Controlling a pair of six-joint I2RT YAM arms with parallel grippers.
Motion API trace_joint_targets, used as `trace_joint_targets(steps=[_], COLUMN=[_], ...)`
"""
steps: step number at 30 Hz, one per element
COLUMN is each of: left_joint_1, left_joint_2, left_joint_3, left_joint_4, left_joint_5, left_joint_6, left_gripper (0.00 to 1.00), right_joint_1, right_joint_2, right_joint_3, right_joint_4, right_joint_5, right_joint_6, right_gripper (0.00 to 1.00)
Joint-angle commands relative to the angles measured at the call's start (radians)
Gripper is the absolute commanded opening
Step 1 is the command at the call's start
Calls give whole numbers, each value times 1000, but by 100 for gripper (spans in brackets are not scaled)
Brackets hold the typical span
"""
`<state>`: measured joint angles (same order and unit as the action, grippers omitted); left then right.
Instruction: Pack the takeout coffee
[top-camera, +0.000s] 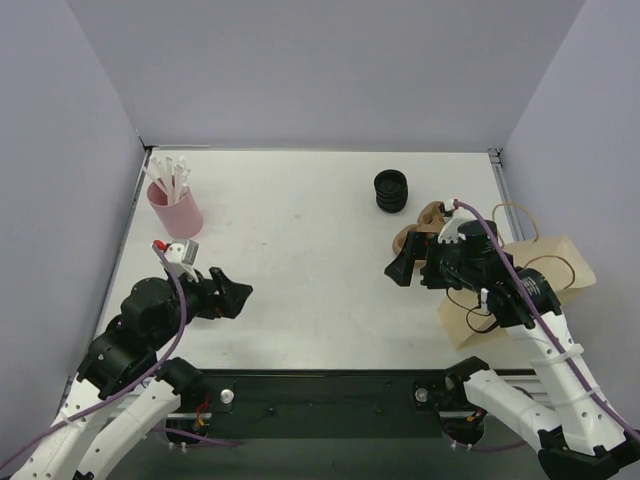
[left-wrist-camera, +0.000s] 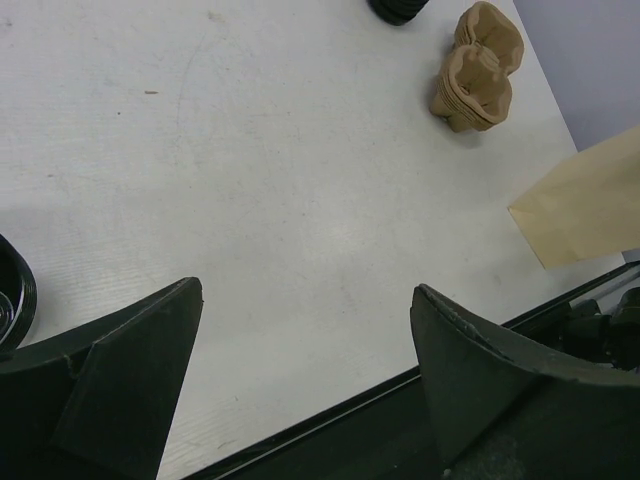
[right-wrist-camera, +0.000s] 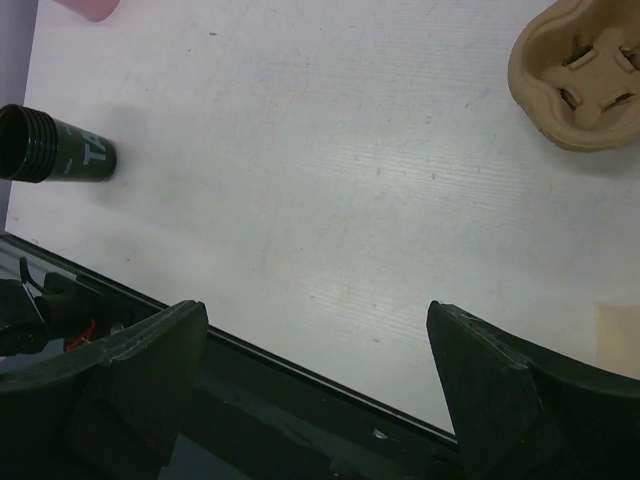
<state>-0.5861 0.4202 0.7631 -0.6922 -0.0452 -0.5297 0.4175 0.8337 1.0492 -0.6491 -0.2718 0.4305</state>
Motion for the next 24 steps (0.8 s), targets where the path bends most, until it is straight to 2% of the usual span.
trace_joint_targets(steps=[1,4,8,10,12,14,16,21,24], left_joint_1=[5,5,6,6,8,9,12,32,66], left_joint_2=[0,51,182,236,316,391,440,552,568], left_joint_3=[5,65,160,218,251,286,326,354,331], left_joint_4=[25,-70,-205,-260,-271,-291,-331,-417,-391], left_joint_5=[-73,-158,-370,-407,-429,-470,-510,-666,-667], left_joint_6=[2,-27,-61,-59,-26,-15,-12,-18,29], left_gripper=[92,86,82,79,71,61,57,54,54], right_joint_1=[-9,-8,-8,-8,-8,-8,-6,-6,-6], right_joint_2=[-21,-37,-80,-113,-137,-149,-163,-182,-183], right_joint_3=[18,15,-3,-21,-35,-44,-51,-63,-74], right_joint_4=[17,16,14,16,29,29,29,31,35], right_joint_5=[-29,-46,-69,-140,-234,-268,-290,-296,-310], right_joint_6=[10,11,11,-12,-27,-44,-50,-56,-59], right_gripper=[99,99,99,97,94,92,89,83,80])
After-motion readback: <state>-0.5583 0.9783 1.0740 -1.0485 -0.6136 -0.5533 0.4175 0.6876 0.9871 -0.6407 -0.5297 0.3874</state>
